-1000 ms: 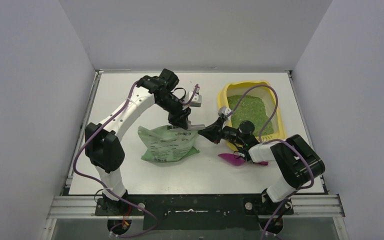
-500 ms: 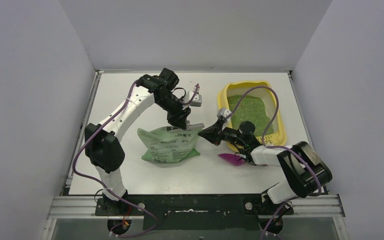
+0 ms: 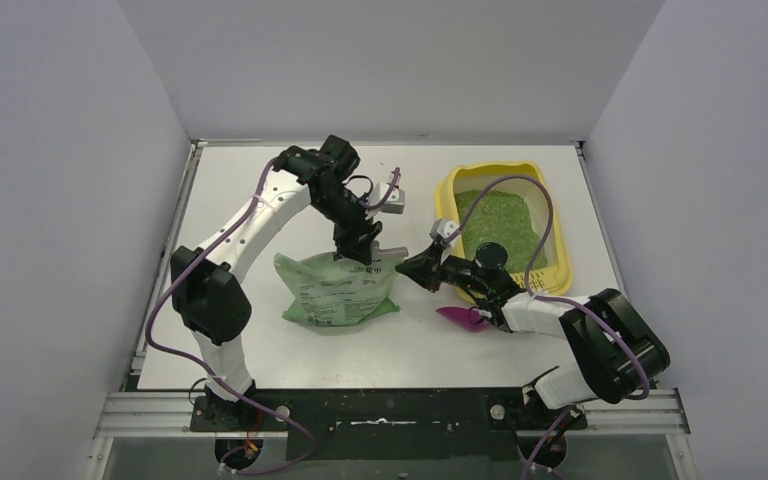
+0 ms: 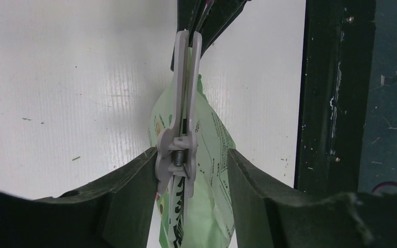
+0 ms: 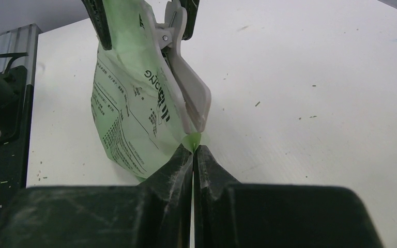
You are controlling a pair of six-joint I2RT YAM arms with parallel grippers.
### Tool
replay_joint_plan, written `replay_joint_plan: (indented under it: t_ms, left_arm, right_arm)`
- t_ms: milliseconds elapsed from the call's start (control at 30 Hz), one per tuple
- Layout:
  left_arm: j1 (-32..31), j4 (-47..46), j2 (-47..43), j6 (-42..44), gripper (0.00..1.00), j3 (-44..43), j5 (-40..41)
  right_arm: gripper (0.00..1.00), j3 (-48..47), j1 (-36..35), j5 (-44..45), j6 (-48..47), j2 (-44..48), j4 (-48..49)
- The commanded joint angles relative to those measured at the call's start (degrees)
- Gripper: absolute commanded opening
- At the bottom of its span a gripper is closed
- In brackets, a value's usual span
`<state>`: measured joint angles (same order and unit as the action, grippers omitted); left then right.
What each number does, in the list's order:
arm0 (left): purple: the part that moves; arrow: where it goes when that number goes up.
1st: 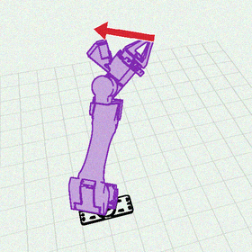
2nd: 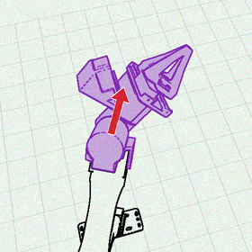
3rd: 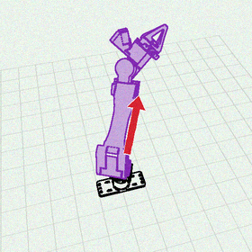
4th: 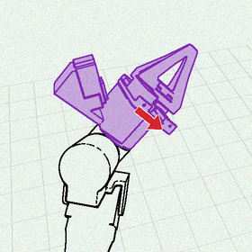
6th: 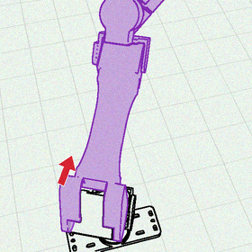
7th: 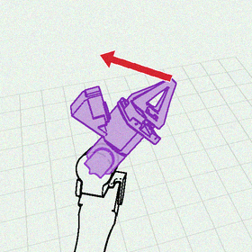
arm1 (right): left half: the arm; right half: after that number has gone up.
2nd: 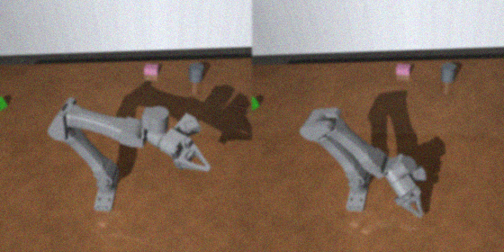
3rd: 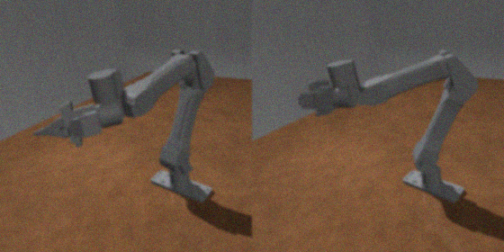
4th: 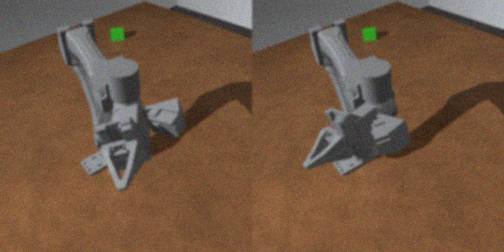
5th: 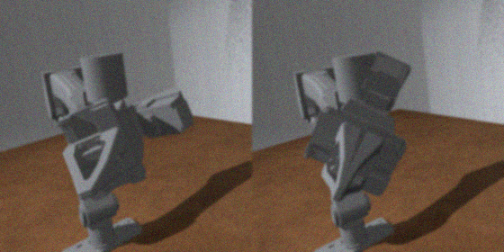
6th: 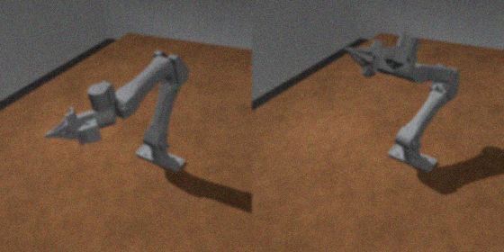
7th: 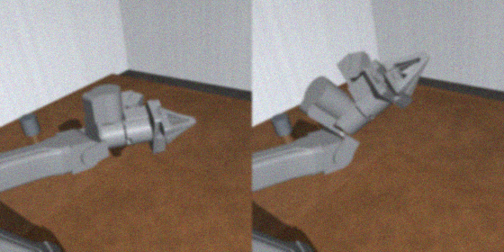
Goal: Fill the litter box with clean litter
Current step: Clamp the cat litter bag at the center of the board.
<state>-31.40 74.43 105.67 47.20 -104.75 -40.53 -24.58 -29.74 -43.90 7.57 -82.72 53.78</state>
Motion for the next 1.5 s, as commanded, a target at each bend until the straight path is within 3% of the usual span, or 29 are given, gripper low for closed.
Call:
replay_joint_plan:
  t_ms: [0,200,333,433,500,567,1467]
  left_arm:
    - [0.1,0.6,-0.8,0.4,0.49,-1.9,-2.7]
    - [0.1,-1.7,-0.8,-1.7,0.5,-2.8,-1.8]
    - [0.1,-2.0,-0.1,-2.7,0.42,-4.3,-1.5]
    - [0.2,-1.1,0.3,-2.4,0.3,-4.3,-0.9]
    - [0.2,0.3,0.9,-1.6,0.12,-4.3,-0.9]
    - [0.2,1.5,1.3,-0.9,0.0,-4.2,-1.1]
    - [-3.8,8.0,1.6,2.8,0.0,-1.8,24.5]
  right_arm:
    - [0.0,-3.0,-0.7,0.6,-2.4,2.4,4.1]
    - [0.0,-3.3,-0.8,0.5,-2.5,2.2,4.0]
    - [0.0,-3.4,-0.9,0.4,-2.6,2.2,3.6]
    - [0.0,-3.3,-0.9,0.4,-2.9,2.4,3.3]
    - [0.0,-3.3,-0.9,0.5,-3.1,2.4,3.2]
    - [0.0,-3.3,-0.9,1.0,-3.0,2.7,3.2]
    - [0.0,-3.8,-1.5,3.5,-6.5,9.9,-3.4]
